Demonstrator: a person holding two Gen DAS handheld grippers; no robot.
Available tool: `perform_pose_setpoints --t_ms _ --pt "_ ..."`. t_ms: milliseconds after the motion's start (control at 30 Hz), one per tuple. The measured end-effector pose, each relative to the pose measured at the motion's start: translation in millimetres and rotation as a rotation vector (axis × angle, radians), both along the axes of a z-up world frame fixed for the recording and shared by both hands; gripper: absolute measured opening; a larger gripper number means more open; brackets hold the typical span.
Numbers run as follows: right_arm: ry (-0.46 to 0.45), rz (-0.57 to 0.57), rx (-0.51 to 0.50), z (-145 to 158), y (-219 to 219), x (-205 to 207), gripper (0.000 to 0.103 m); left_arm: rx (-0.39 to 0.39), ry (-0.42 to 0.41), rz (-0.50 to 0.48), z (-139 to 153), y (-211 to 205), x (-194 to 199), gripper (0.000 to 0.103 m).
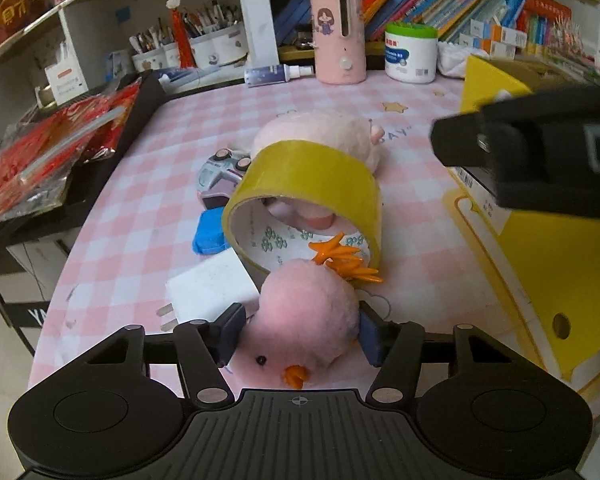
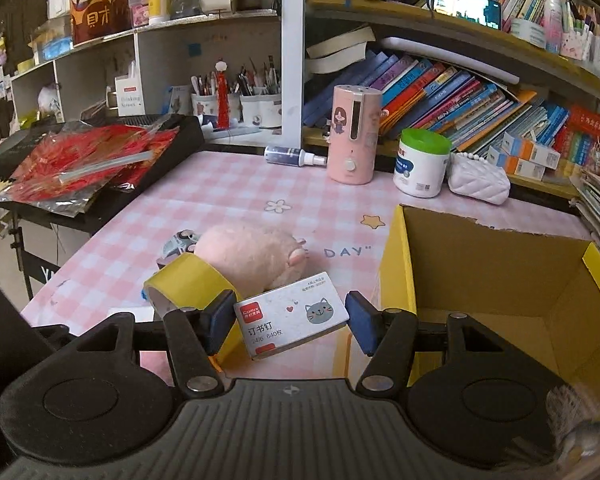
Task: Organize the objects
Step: 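Grasp the pink plush chick with the left tool while the right tool grasps the staple box, then lift the chick and staple box and carry both toward the yellow box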
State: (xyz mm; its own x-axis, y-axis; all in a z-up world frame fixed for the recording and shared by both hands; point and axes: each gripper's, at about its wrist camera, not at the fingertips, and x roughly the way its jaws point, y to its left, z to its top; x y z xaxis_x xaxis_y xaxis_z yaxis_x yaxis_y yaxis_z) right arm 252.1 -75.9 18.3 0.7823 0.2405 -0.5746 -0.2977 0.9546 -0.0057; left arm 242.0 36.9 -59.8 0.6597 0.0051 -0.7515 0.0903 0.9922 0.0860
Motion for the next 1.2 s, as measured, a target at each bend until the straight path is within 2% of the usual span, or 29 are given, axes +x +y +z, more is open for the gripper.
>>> perform_pose_setpoints --t_ms 233,433,700,1200 --pt "-0.018 -0.034 0.018 4.4 -8.1 -11.3 0.058 -0.084 -0.081 0.03 31.5 16.6 -26.2 0.057" --pt "-0.017 -0.029 0.021 6.4 -7.4 -28.7 0.058 -0.128 -0.092 0.08 48.1 33.3 -58.8 0.057" --pt "0.036 -0.019 0.015 -3.4 -5.5 -66.0 0.058 -0.134 -0.073 0.147 48.3 51.8 -107.2 0.057" --pt "0.163 -0.035 0.047 -18.5 -9.0 -153.6 0.058 -0.144 -0.065 0.132 55.1 54.2 -197.0 0.057"
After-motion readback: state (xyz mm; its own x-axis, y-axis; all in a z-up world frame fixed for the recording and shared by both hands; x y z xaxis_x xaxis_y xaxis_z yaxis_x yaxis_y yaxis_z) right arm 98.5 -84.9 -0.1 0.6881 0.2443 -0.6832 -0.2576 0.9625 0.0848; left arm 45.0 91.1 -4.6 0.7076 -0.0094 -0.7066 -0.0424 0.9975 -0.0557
